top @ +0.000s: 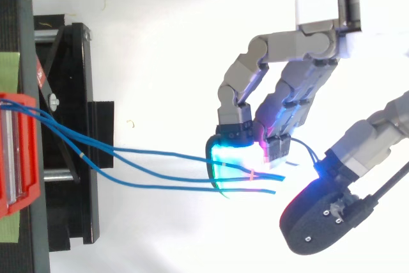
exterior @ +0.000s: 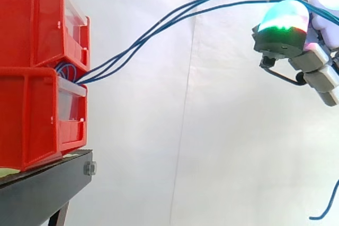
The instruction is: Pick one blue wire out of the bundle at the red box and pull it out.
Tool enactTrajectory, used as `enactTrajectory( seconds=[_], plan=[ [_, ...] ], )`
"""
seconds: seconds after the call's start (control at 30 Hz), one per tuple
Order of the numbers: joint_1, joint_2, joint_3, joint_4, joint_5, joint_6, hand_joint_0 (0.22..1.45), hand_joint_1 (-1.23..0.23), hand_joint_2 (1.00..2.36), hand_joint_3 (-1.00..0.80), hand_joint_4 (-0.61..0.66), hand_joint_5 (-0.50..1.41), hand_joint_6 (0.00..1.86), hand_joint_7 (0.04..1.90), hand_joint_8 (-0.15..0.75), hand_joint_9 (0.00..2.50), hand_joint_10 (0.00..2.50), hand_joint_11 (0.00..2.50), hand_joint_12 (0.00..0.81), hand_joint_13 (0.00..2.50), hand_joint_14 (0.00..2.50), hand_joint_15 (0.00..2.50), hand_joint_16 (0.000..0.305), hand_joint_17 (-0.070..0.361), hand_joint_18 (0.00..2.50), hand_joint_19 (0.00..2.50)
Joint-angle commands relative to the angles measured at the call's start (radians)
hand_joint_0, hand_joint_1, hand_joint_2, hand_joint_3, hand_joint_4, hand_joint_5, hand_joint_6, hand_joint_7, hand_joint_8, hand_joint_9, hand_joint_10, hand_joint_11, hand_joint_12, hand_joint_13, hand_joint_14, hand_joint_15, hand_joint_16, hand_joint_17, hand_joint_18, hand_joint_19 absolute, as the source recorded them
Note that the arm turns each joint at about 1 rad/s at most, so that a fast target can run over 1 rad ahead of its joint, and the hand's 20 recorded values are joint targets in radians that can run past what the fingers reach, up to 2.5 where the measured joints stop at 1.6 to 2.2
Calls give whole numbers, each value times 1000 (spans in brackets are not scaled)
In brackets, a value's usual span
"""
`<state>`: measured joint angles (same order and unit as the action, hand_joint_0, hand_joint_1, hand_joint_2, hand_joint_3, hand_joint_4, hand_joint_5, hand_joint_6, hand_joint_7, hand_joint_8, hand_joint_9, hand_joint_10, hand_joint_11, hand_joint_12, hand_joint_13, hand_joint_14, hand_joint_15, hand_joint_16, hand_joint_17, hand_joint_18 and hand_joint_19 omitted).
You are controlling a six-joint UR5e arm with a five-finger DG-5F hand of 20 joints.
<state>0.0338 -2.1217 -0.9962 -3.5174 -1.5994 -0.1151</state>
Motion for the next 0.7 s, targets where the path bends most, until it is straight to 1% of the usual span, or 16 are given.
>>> enactTrajectory(
  seconds=[0.0, 0.17, 0.3, 0.33, 0.43, 0.5, 0.6, 0.63, 0.67],
  plan=[
    [0, 0, -1, 0, -1, 0, 588, -844, 1000, -500, 220, -227, 983, 756, 332, 754, 5, 717, 428, 818, 14, 464, 51, 115, 823, 412],
    [0, 0, -1, 0, -1, 0, 531, -735, 1000, -500, 212, -193, 974, 804, 354, 820, 8, 711, 448, 835, 14, 486, 55, 124, 811, 451],
    [0, 0, -1, 0, -1, -2, 548, -706, 1000, -500, 206, -182, 969, 846, 361, 865, 9, 723, 449, 852, 17, 493, 54, 122, 807, 467],
    [0, 0, 1, 0, -1, -2, 559, -713, 1000, -498, 205, -180, 969, 850, 357, 871, 10, 723, 445, 853, 17, 491, 54, 122, 808, 468],
    [0, 0, -1, 0, -1, 0, 598, -725, 1006, -418, 197, -166, 965, 883, 355, 895, 11, 723, 440, 859, 16, 491, 53, 118, 809, 473],
    [0, 0, 1, 0, -1, 0, 627, -746, 1010, -366, 165, -160, 964, 912, 357, 908, 10, 728, 436, 875, 15, 501, 52, 117, 825, 474],
    [0, 0, 1, 0, -1, 0, 710, -834, 1012, -334, 12, -158, 971, 965, 345, 928, 11, 743, 430, 908, 16, 500, 51, 114, 885, 456],
    [0, -1, 1, 0, -1, 0, 739, -854, 1012, -333, 0, -159, 971, 996, 347, 929, 11, 738, 430, 914, 15, 497, 50, 113, 899, 449],
    [0, -1, -1, 0, 1, 0, 761, -871, 1013, -331, -1, -160, 969, 1074, 346, 934, 11, 744, 431, 922, 16, 505, 50, 112, 913, 449]
  ],
)
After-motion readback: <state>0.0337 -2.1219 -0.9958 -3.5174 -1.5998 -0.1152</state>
